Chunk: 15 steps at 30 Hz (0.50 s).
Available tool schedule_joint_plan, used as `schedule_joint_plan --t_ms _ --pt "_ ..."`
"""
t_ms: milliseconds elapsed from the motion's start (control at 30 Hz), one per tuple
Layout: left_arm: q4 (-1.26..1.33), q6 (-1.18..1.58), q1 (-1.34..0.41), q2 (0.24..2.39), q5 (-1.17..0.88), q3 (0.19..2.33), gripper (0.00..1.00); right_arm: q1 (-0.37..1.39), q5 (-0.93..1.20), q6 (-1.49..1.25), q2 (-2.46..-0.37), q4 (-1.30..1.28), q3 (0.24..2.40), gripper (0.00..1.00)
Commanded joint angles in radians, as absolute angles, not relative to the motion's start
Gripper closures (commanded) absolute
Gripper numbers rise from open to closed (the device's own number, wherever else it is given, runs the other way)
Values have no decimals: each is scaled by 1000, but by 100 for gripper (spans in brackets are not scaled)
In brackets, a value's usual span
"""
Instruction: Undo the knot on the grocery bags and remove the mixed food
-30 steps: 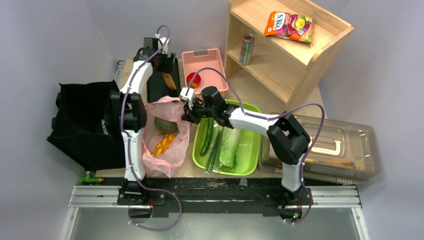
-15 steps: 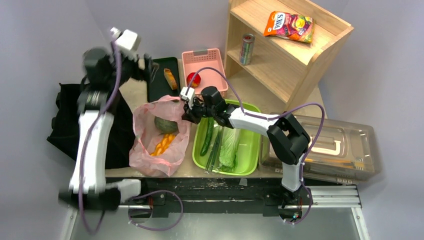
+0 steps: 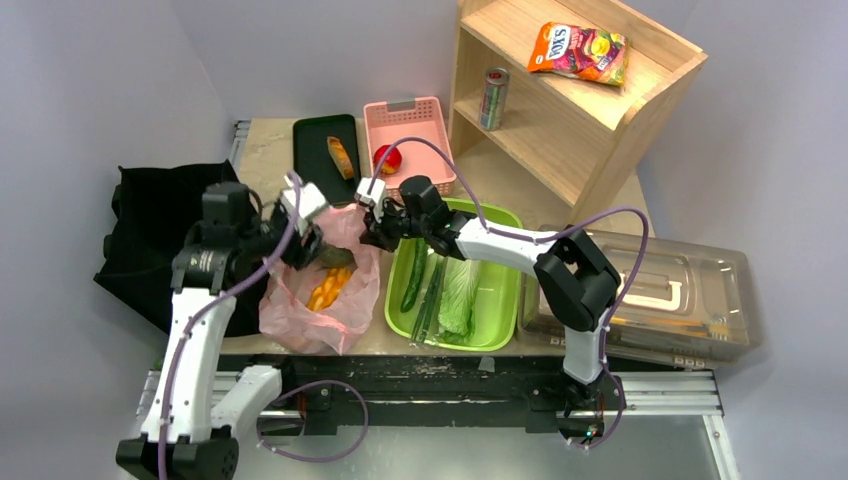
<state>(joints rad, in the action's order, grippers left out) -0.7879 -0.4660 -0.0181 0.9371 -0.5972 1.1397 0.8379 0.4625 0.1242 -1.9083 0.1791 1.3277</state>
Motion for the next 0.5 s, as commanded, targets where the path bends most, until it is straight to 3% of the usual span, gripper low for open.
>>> schedule_joint_plan --t_ms 0,167,367,467 --pt "-1049 -874 -125 750 -691 1040 48 844 461 124 -1835 198 1324 100" --pt "-1163 -1014 -267 743 -474 844 53 852 476 110 -1830 213 1320 100" --pt "-1289 -1222 -268 662 -486 738 59 853 476 109 -1820 210 1314 100" --pt "-1235 -1079 -266 667 -511 783 60 853 483 113 -1815 205 1305 100"
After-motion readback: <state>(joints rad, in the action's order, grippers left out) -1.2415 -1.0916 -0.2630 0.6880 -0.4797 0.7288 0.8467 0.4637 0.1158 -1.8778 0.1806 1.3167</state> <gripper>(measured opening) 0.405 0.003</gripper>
